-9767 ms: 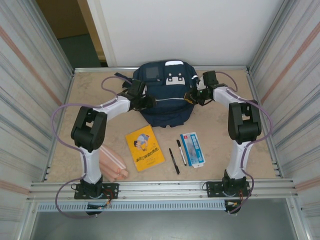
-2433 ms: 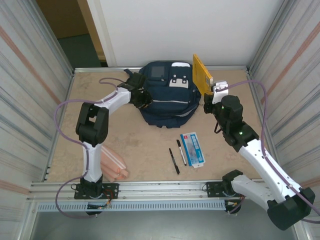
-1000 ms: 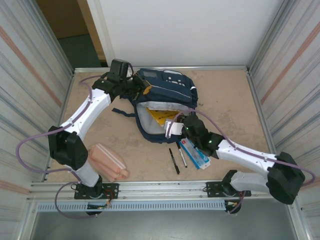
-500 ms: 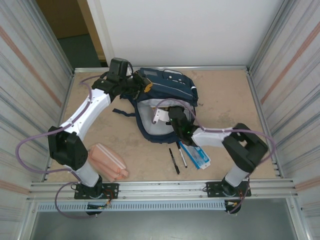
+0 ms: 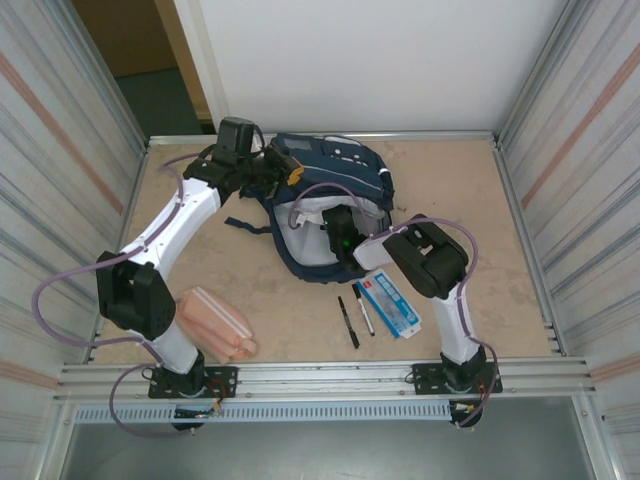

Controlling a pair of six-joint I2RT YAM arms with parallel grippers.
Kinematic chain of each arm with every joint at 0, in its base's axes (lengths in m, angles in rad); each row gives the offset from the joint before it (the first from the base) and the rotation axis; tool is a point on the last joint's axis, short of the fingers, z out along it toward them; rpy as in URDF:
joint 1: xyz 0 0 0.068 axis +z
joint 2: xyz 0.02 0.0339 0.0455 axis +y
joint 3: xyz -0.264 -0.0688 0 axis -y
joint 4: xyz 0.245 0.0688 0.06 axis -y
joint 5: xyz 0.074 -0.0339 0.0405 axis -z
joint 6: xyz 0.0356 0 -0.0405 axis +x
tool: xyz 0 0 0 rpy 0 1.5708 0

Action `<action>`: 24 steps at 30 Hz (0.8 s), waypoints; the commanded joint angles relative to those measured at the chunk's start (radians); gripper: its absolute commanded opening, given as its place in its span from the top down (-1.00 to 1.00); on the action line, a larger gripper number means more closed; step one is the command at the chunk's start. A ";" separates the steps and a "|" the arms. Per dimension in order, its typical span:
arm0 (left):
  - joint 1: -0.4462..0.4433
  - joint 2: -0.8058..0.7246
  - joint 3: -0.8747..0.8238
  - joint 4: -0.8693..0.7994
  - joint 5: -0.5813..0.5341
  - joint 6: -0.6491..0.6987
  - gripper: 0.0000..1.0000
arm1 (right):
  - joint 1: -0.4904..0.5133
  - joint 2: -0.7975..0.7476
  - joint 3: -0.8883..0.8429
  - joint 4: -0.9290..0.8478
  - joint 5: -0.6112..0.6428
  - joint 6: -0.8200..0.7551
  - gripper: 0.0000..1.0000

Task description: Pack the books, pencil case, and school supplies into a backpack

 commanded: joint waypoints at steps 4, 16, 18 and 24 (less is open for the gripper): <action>-0.004 -0.072 -0.011 0.123 0.135 -0.028 1.00 | -0.010 0.047 0.035 -0.002 -0.092 -0.034 0.60; 0.022 -0.067 -0.068 0.143 0.134 -0.003 1.00 | 0.024 -0.226 -0.170 -0.258 -0.315 0.072 -0.18; 0.027 -0.057 -0.068 0.138 0.126 0.009 1.00 | 0.032 -0.285 -0.194 -0.316 -0.358 0.104 -0.20; 0.042 -0.031 -0.049 0.104 0.145 0.045 1.00 | 0.018 -0.426 -0.180 -0.592 -0.515 0.218 -0.24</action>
